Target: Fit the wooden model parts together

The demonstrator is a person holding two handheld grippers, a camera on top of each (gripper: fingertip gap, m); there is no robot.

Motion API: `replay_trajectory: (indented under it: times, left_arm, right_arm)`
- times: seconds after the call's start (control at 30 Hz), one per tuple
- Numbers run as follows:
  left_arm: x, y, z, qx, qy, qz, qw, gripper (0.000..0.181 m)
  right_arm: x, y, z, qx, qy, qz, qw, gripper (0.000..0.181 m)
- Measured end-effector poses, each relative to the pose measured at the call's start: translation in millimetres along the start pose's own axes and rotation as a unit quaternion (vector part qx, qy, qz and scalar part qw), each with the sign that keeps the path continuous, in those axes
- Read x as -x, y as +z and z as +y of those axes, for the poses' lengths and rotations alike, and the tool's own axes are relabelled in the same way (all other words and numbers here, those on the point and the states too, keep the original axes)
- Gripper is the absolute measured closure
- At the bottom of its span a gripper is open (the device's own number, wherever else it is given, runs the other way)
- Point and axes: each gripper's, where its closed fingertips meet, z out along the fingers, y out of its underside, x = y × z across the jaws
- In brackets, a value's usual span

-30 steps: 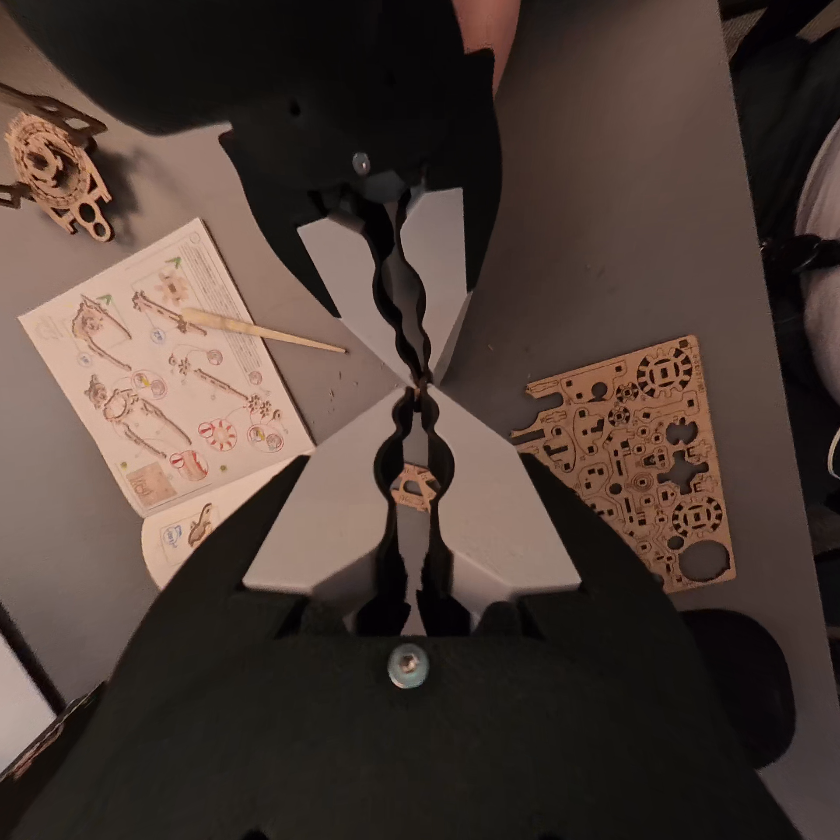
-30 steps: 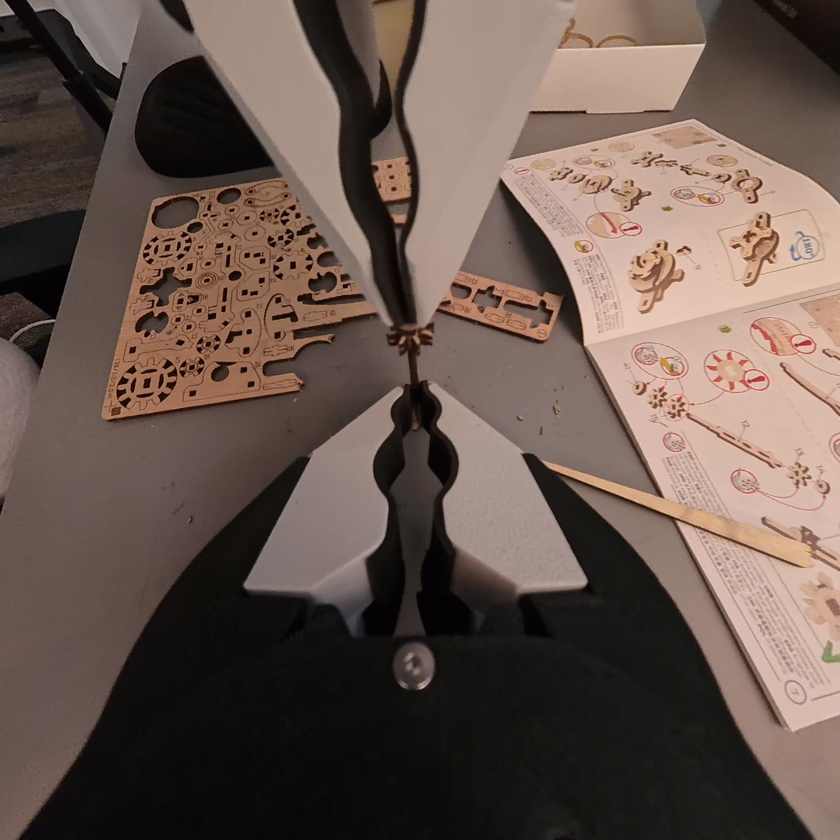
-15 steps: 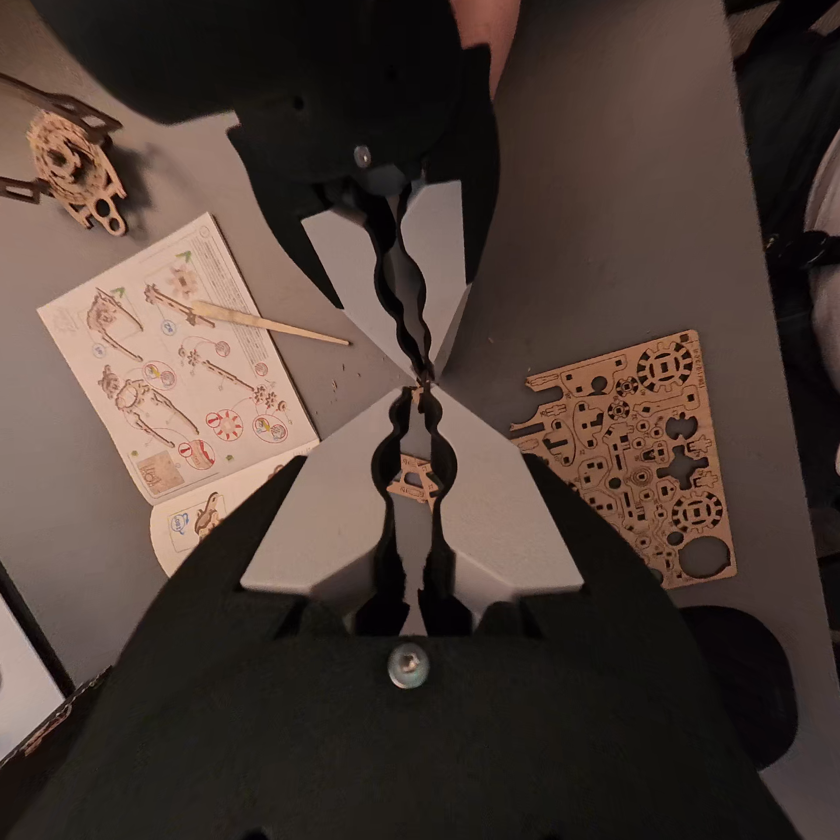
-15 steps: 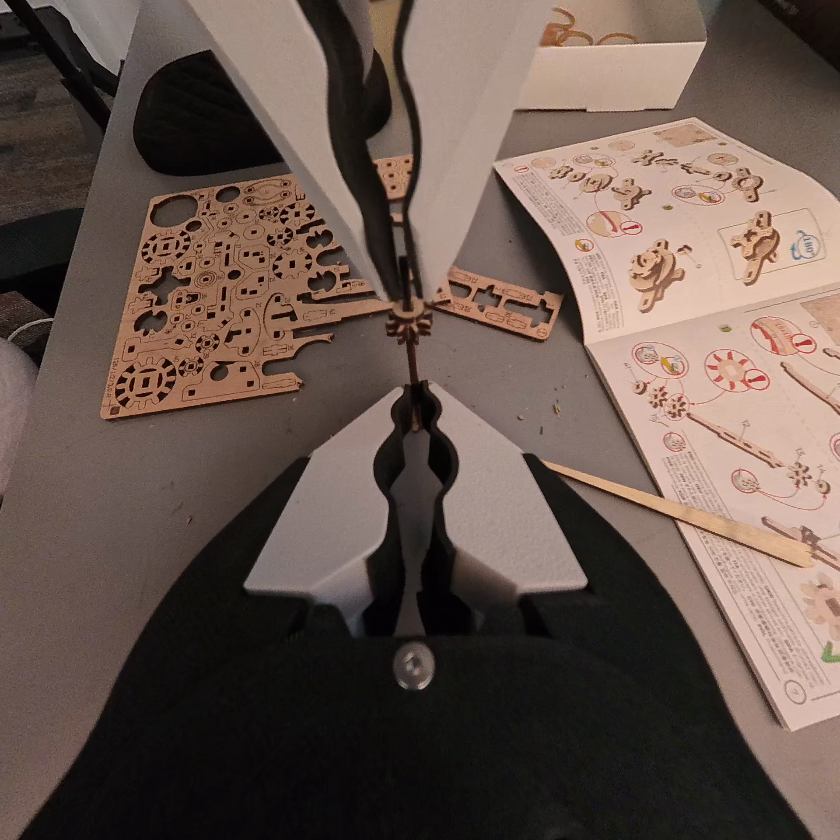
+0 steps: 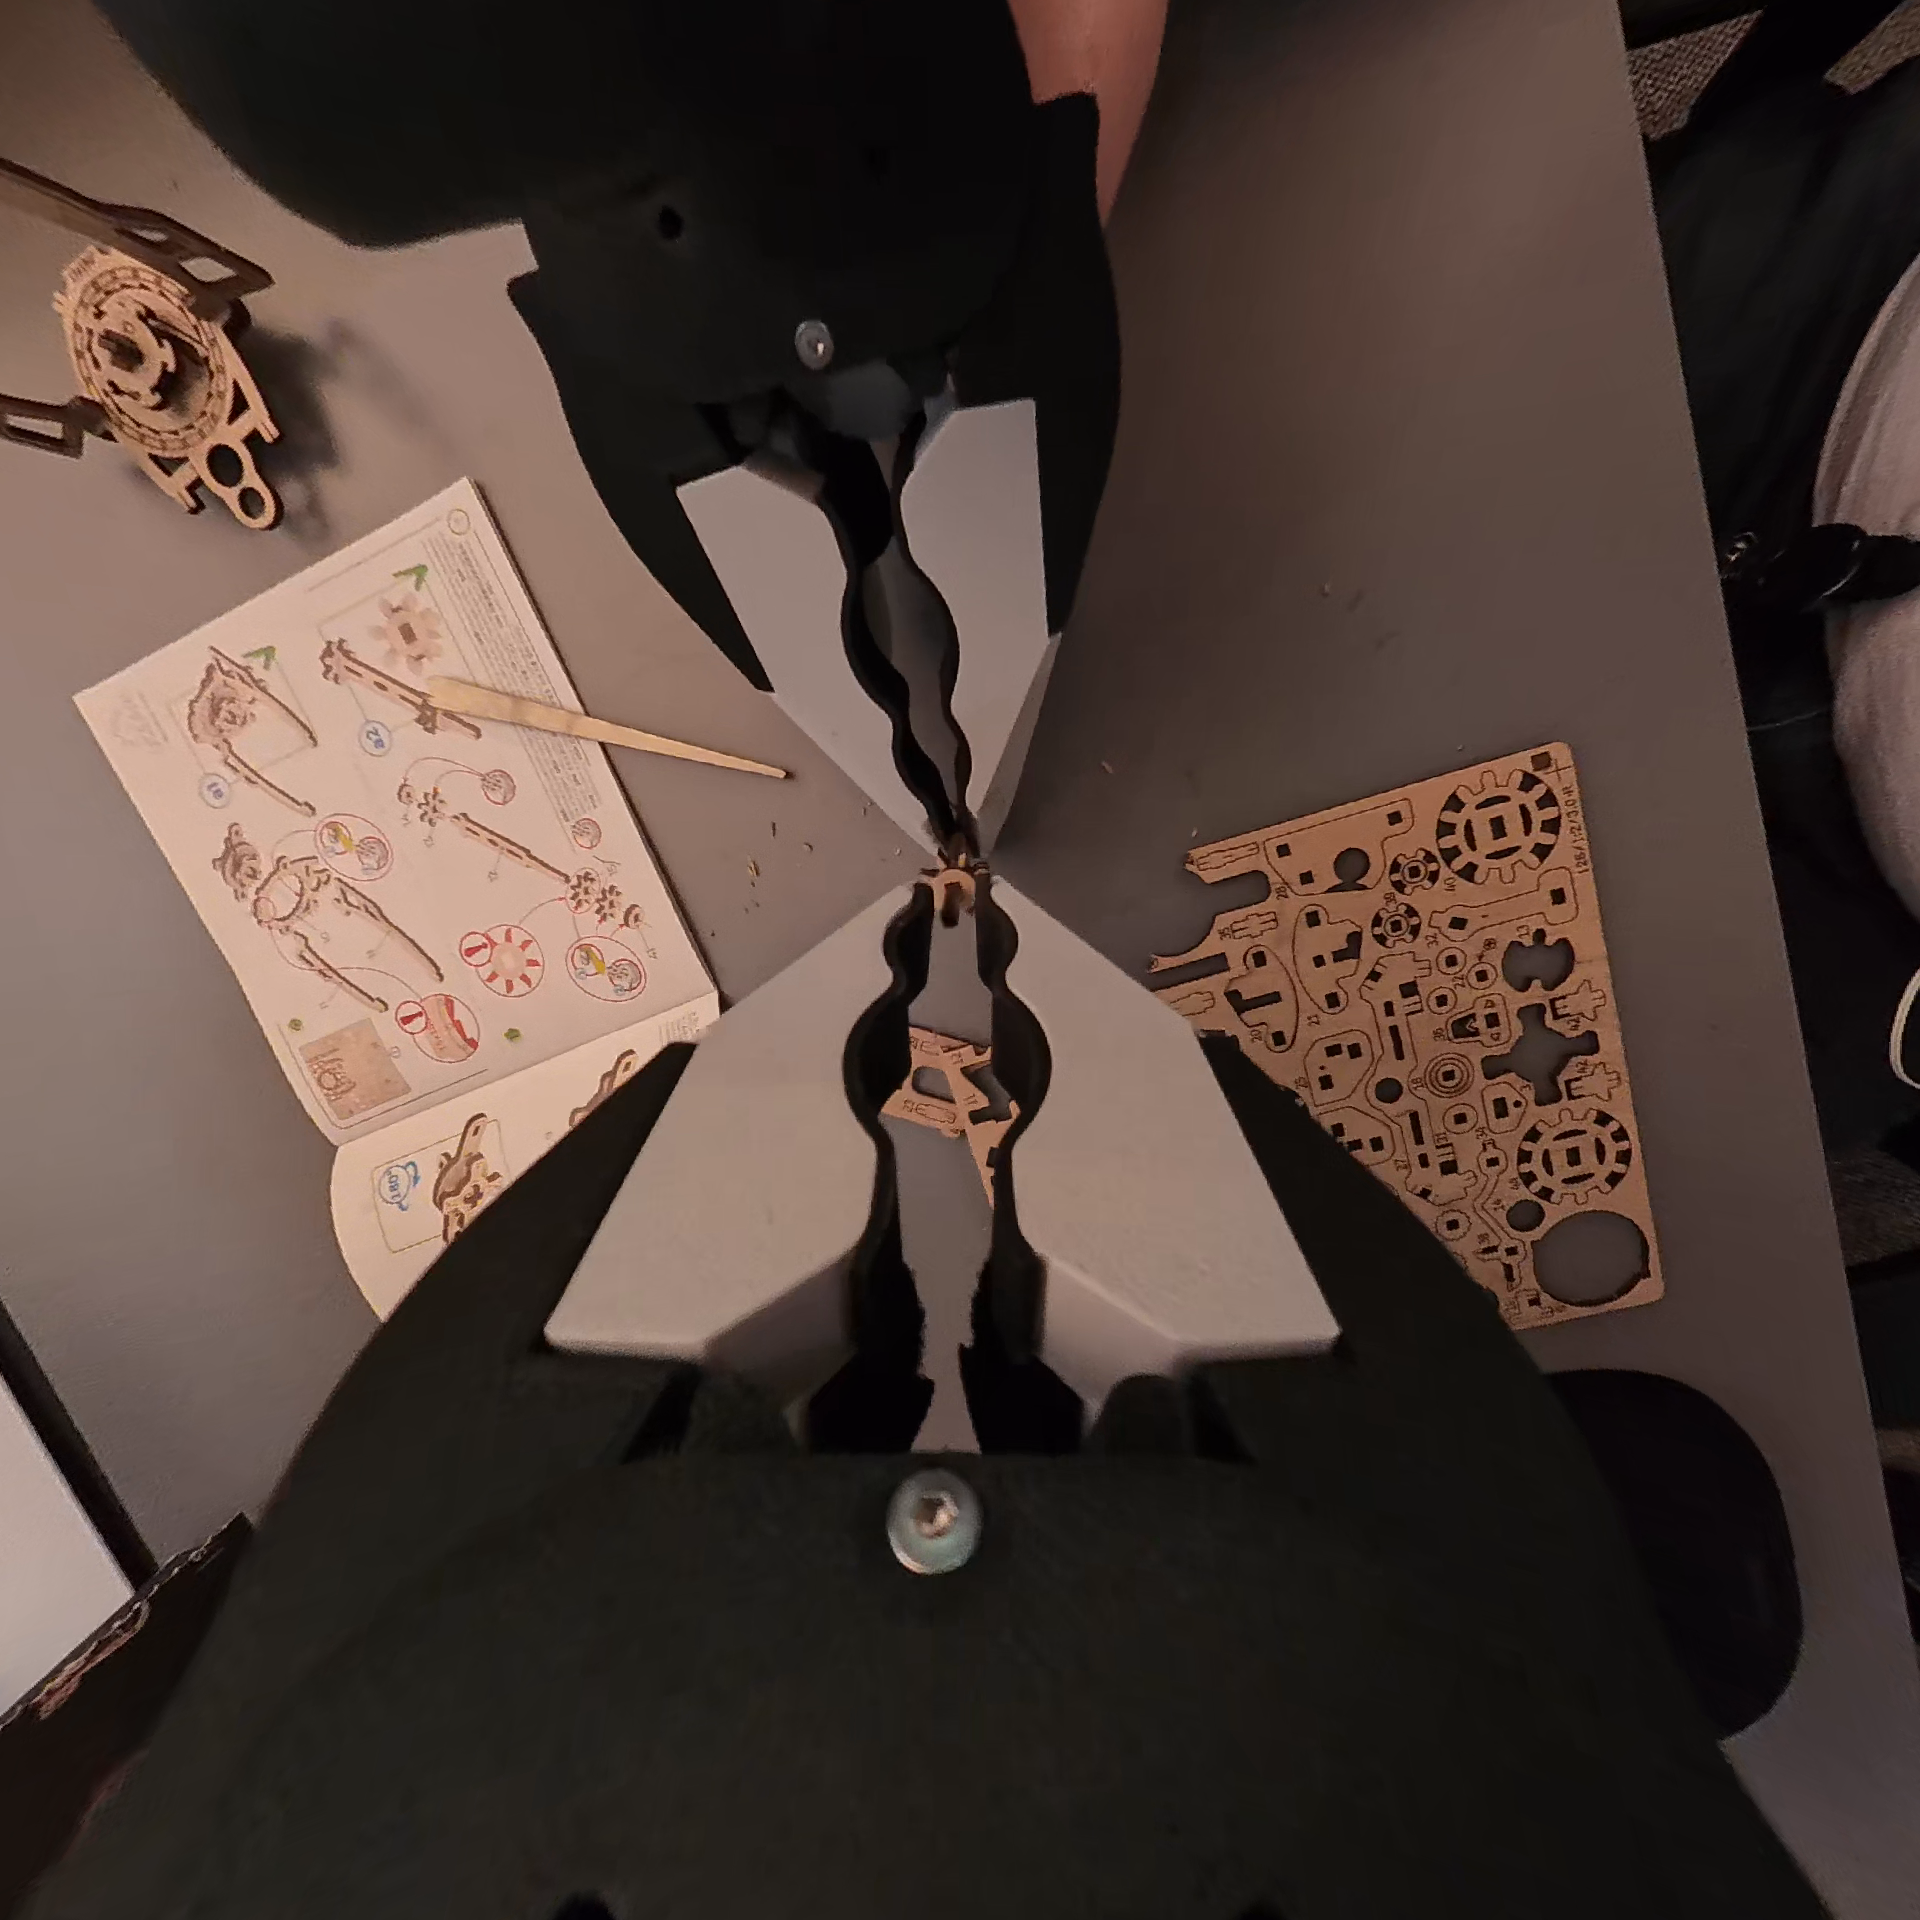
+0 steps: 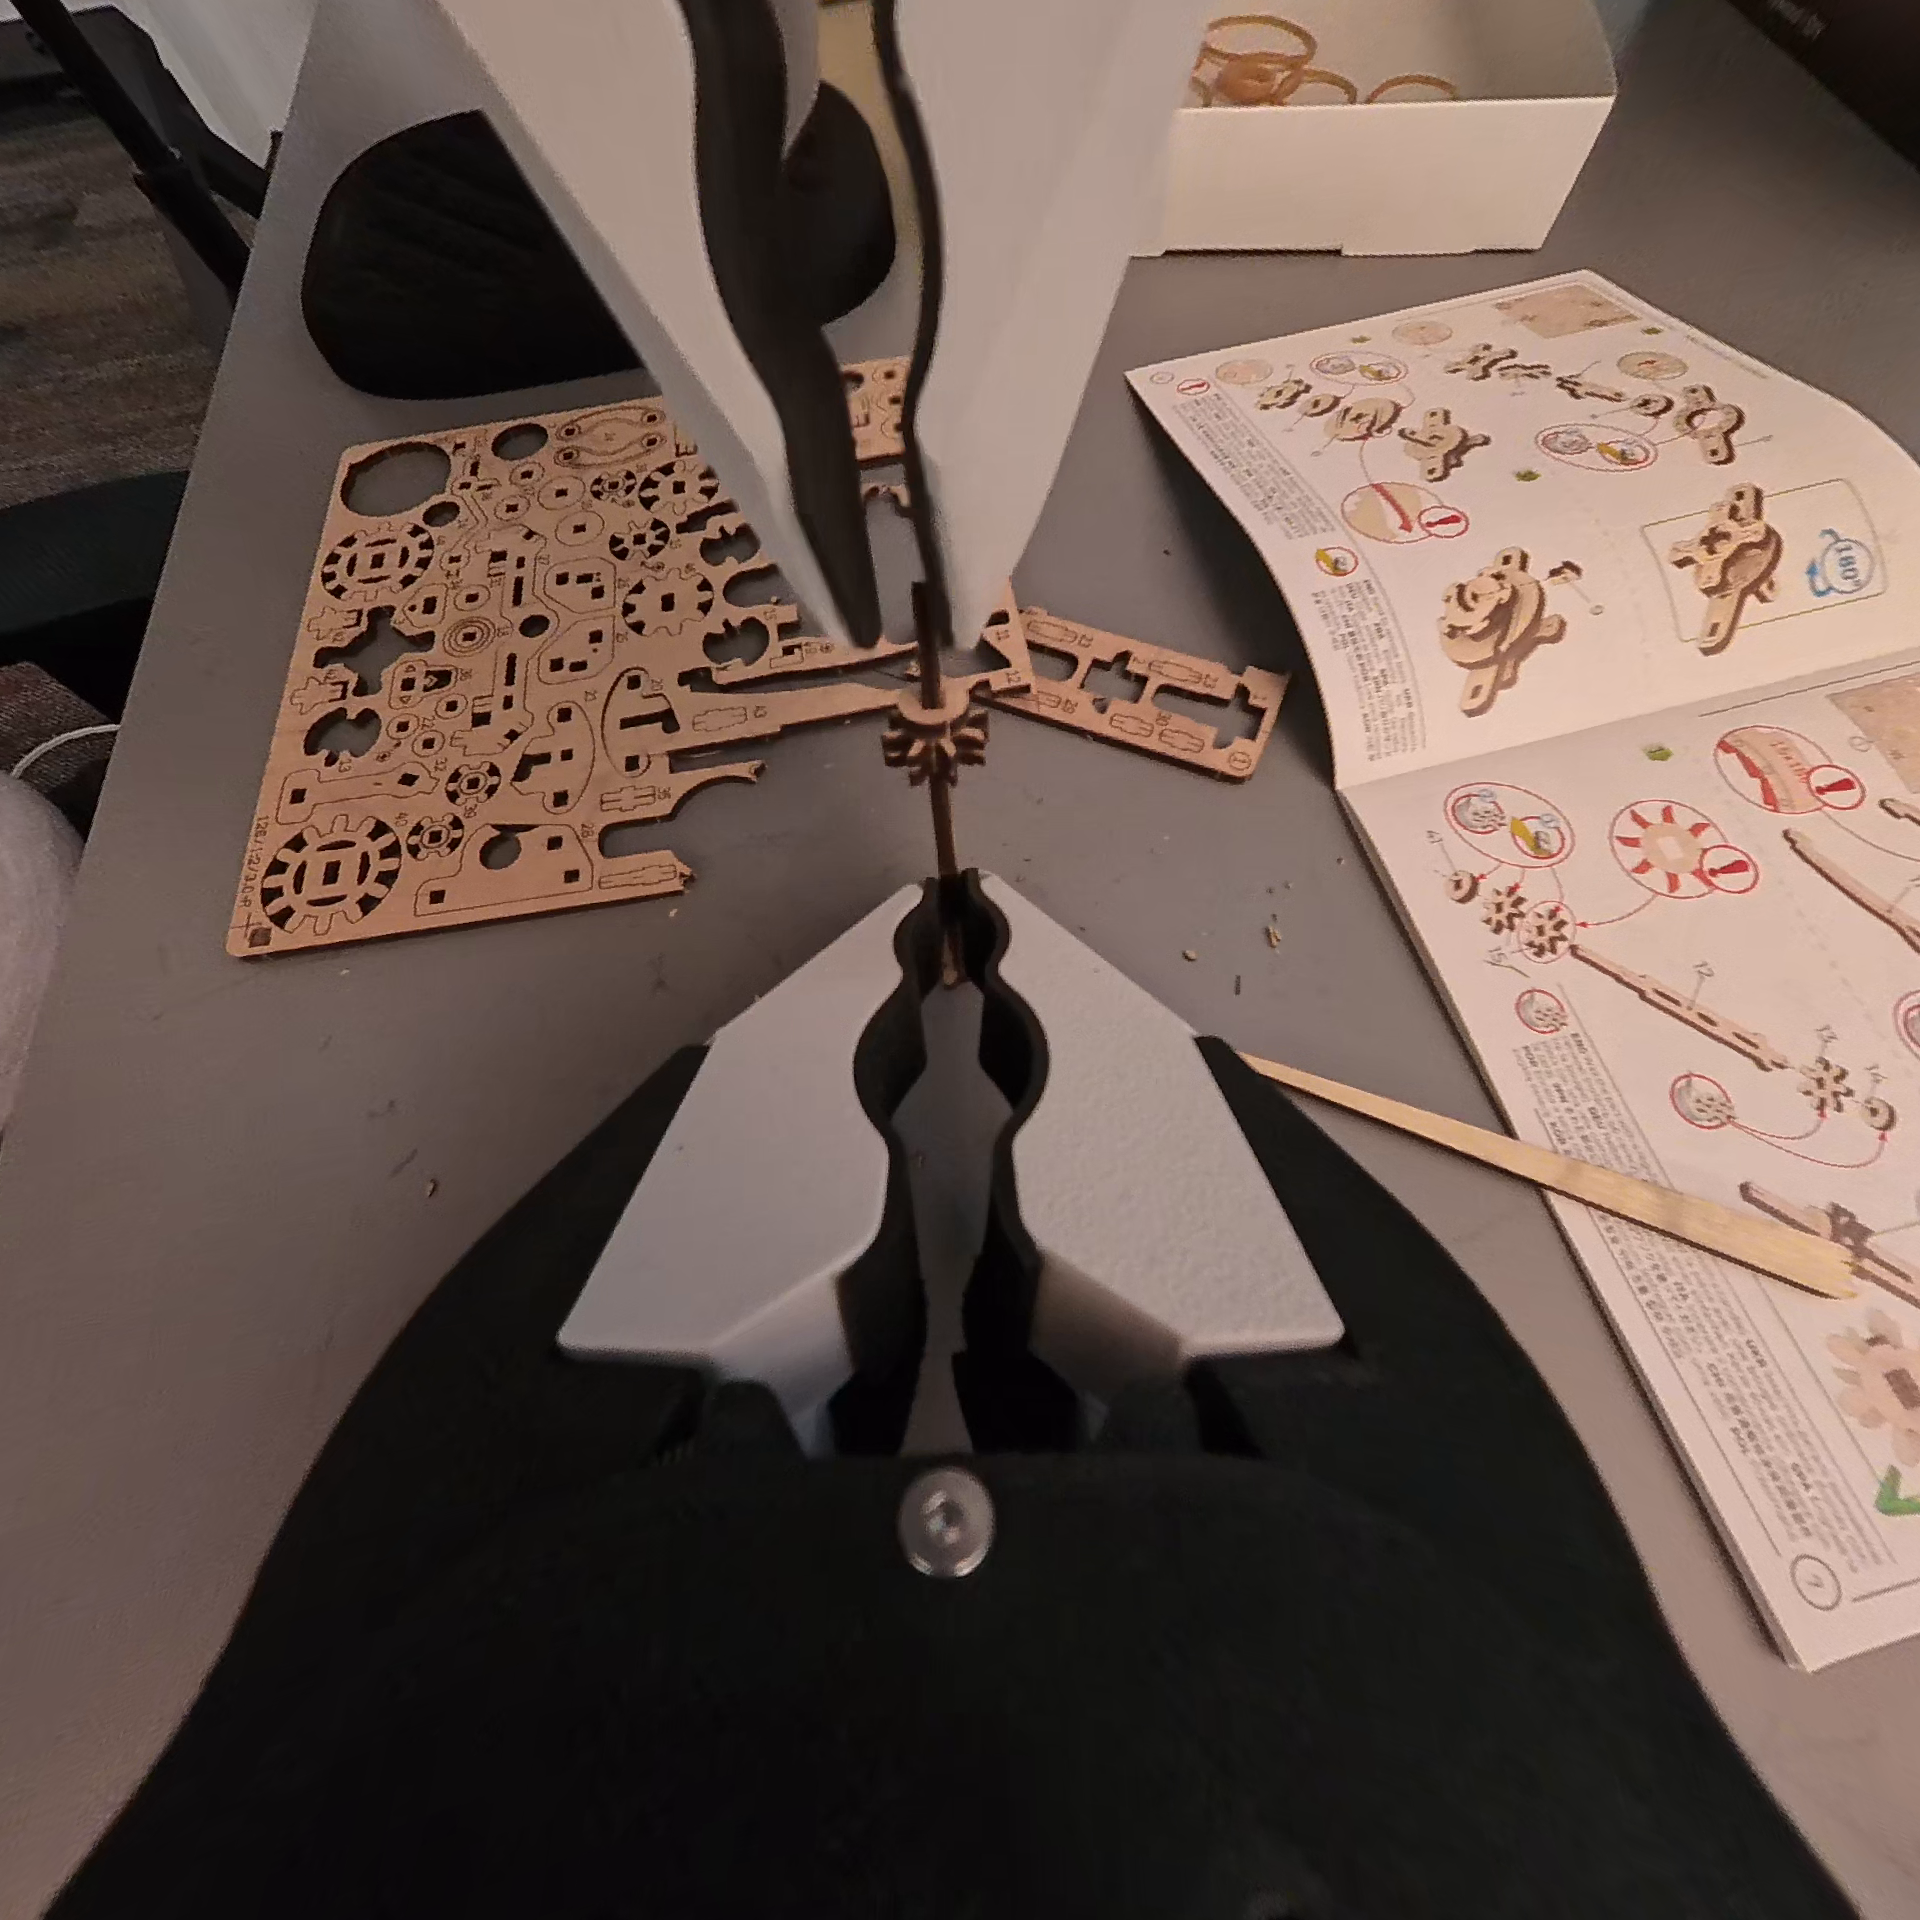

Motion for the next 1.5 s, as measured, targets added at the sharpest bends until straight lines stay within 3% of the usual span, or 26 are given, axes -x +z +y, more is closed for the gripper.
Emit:
replay_trajectory:
  times: [0.13,0.27,0.43,0.53,0.77,1.0,1.13,1.3,1.5]
  left_arm:
    - [-0.4,12.1,-2.1,-0.016,-0.011,0.007,1.000,0.181]
    - [-3.1,16.7,6.1,0.019,0.011,0.003,1.000,0.181]
    - [7.3,-16.3,-13.4,-0.038,-0.010,-0.016,0.999,0.174]
    - [10.0,-25.3,-4.1,-0.028,-0.011,-0.030,0.999,0.173]
    - [0.4,-7.0,11.1,-0.029,-0.023,-0.021,0.999,0.172]
    - [2.1,-8.9,10.7,-0.035,-0.022,-0.023,0.999,0.173]
    - [-1.0,14.5,25.4,0.001,-0.023,-0.010,1.000,0.181]
    - [4.7,-11.1,7.3,-0.067,-0.039,-0.025,0.997,0.179]
    - [13.5,-31.4,17.5,-0.118,-0.101,-0.053,0.986,0.171]
  right_arm:
    - [0.3,0.1,0.3,0.001,-0.002,0.000,1.000,0.179]
    - [0.0,1.0,1.4,0.006,-0.003,0.003,1.000,0.179]
    - [0.1,1.0,1.4,0.006,-0.003,0.002,1.000,0.179]
    - [0.1,1.1,1.5,0.005,-0.003,0.002,1.000,0.179]
    - [0.0,1.2,1.4,0.006,-0.002,0.002,1.000,0.179]
    - [0.0,1.2,1.3,0.005,-0.001,0.002,1.000,0.179]
    - [-0.9,1.8,4.1,0.014,-0.003,0.007,1.000,0.179]
    - [-1.5,2.4,4.1,0.015,0.000,0.007,1.000,0.179]
    - [-1.1,1.5,3.8,0.013,0.009,0.001,1.000,0.179]
